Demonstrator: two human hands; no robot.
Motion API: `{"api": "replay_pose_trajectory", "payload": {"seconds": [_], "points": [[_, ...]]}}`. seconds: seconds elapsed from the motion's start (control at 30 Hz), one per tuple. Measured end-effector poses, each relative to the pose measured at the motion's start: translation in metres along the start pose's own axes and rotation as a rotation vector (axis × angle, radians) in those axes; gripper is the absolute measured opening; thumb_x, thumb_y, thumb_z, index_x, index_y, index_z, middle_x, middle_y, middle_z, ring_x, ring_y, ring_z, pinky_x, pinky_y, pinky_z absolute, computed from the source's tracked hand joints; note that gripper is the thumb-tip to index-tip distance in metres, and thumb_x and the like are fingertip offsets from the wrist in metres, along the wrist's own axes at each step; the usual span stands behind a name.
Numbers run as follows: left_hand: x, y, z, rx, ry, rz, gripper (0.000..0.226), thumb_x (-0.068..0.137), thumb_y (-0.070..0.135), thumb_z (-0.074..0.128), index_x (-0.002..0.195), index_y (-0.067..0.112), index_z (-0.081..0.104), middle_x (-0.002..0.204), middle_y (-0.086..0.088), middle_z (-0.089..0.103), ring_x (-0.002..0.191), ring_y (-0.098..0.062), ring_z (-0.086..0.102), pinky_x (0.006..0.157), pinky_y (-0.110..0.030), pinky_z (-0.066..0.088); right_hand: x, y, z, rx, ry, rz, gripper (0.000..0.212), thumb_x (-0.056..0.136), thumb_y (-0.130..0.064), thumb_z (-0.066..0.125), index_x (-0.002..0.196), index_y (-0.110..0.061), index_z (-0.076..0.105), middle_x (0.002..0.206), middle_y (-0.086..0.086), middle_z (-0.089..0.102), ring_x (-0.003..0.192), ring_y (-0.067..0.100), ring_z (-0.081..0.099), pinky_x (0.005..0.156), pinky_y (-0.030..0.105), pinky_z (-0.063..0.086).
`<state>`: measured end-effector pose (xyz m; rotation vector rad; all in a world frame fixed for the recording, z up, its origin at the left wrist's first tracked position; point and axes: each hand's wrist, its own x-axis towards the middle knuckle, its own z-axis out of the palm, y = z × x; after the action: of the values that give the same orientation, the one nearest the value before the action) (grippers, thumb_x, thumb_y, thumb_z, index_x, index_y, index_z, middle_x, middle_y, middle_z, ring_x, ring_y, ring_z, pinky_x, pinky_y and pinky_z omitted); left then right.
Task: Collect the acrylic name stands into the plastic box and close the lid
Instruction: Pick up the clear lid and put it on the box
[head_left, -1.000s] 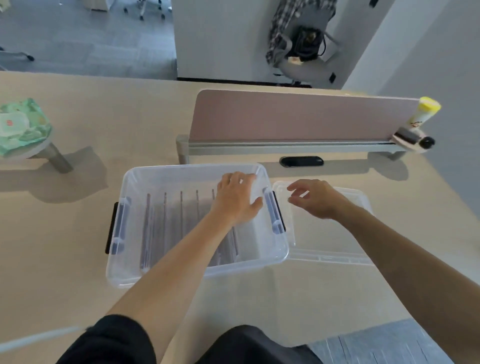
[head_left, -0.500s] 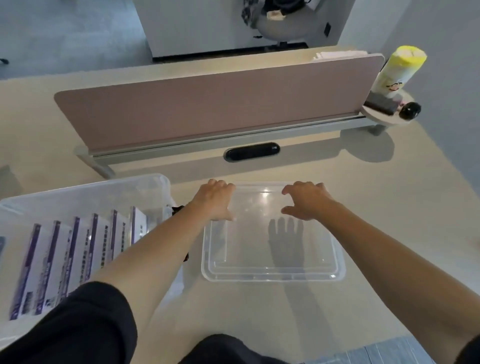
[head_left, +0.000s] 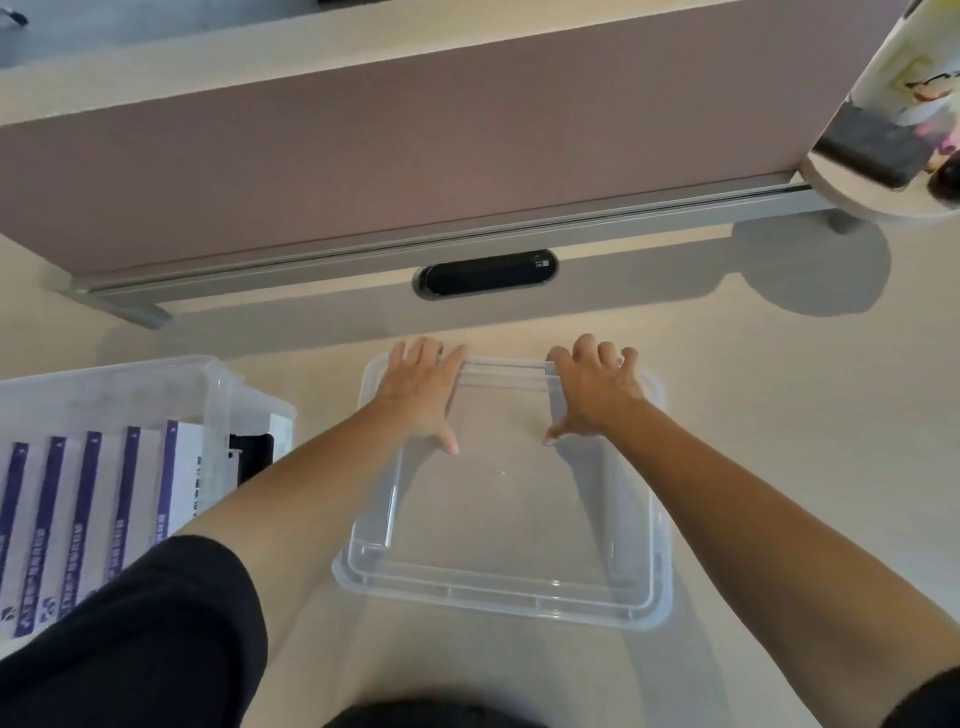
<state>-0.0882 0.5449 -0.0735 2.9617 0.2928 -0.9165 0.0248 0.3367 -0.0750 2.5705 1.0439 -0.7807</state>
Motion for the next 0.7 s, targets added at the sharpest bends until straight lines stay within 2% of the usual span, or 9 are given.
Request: {"api": "replay_pose_trajectory", "payload": {"seconds": [0.1, 0.17, 0.27, 0.33, 0.43, 0.53, 0.7], "points": [[0.011, 0.004, -0.008, 0.046, 0.002, -0.02, 0.129, 0.033, 0.069, 0.085, 0.141, 0.027, 0.029, 0.127, -0.006, 0.041, 0.126, -0.029, 0.038, 0.118, -0.051, 0.006, 0.011, 0.001, 0.0, 0.022, -0.043, 0.037, 0.113, 0.053, -0.08, 0.074, 0.138, -0.021, 0.03, 0.137, 0.012, 0.033, 0.125, 0.035, 0.038, 0.105, 0.055, 0.03], [0.016, 0.005, -0.012, 0.057, 0.002, -0.05, 0.121, 0.029, 0.071, 0.084, 0.131, 0.026, 0.038, 0.121, -0.004, 0.046, 0.12, -0.027, 0.043, 0.115, -0.049, 0.016, 0.014, -0.004, -0.004, 0.005, -0.071, 0.069, 0.114, 0.052, -0.078, 0.075, 0.138, -0.017, 0.032, 0.135, 0.011, 0.033, 0.126, 0.034, 0.036, 0.107, 0.057, 0.026], [0.019, 0.007, -0.017, 0.045, -0.022, -0.074, 0.11, 0.025, 0.072, 0.084, 0.118, 0.027, 0.044, 0.115, -0.001, 0.053, 0.11, -0.024, 0.048, 0.1, -0.041, 0.034, 0.013, -0.012, -0.005, -0.043, -0.124, 0.077, 0.116, 0.056, -0.074, 0.077, 0.142, -0.01, 0.033, 0.138, 0.013, 0.034, 0.131, 0.034, 0.033, 0.111, 0.061, 0.02], [0.017, 0.01, -0.019, 0.003, -0.063, -0.07, 0.107, 0.03, 0.068, 0.086, 0.119, 0.026, 0.045, 0.116, -0.002, 0.053, 0.109, -0.025, 0.048, 0.091, -0.038, 0.04, 0.007, -0.013, -0.005, -0.041, -0.15, 0.088, 0.114, 0.057, -0.072, 0.077, 0.141, -0.008, 0.034, 0.138, 0.013, 0.037, 0.132, 0.034, 0.032, 0.111, 0.061, 0.019], [0.009, 0.009, -0.025, 0.009, -0.092, -0.047, 0.104, 0.036, 0.073, 0.082, 0.124, 0.026, 0.051, 0.12, -0.003, 0.05, 0.111, -0.026, 0.047, 0.091, -0.038, 0.041, -0.004, -0.011, -0.008, -0.02, -0.14, 0.093, 0.103, 0.061, -0.068, 0.078, 0.135, -0.008, 0.039, 0.129, 0.011, 0.05, 0.128, 0.034, 0.042, 0.112, 0.06, 0.02], [-0.005, 0.006, -0.036, 0.015, -0.062, -0.021, 0.091, 0.042, 0.076, 0.079, 0.115, 0.025, 0.06, 0.117, -0.001, 0.051, 0.11, -0.025, 0.047, 0.09, -0.035, 0.041, -0.019, -0.008, -0.019, 0.061, -0.097, 0.094, 0.091, 0.066, -0.064, 0.079, 0.13, -0.01, 0.043, 0.12, 0.007, 0.057, 0.115, 0.031, 0.057, 0.108, 0.052, 0.03], [-0.048, -0.002, -0.071, -0.068, 0.16, -0.036, 0.072, 0.049, 0.071, 0.08, 0.098, 0.026, 0.054, 0.103, 0.005, 0.063, 0.098, -0.023, 0.054, 0.074, -0.033, 0.038, -0.06, 0.0, -0.062, 0.118, 0.061, 0.06, 0.075, 0.07, -0.064, 0.076, 0.124, -0.016, 0.057, 0.12, 0.007, 0.055, 0.112, 0.029, 0.056, 0.094, 0.042, 0.044]]}}
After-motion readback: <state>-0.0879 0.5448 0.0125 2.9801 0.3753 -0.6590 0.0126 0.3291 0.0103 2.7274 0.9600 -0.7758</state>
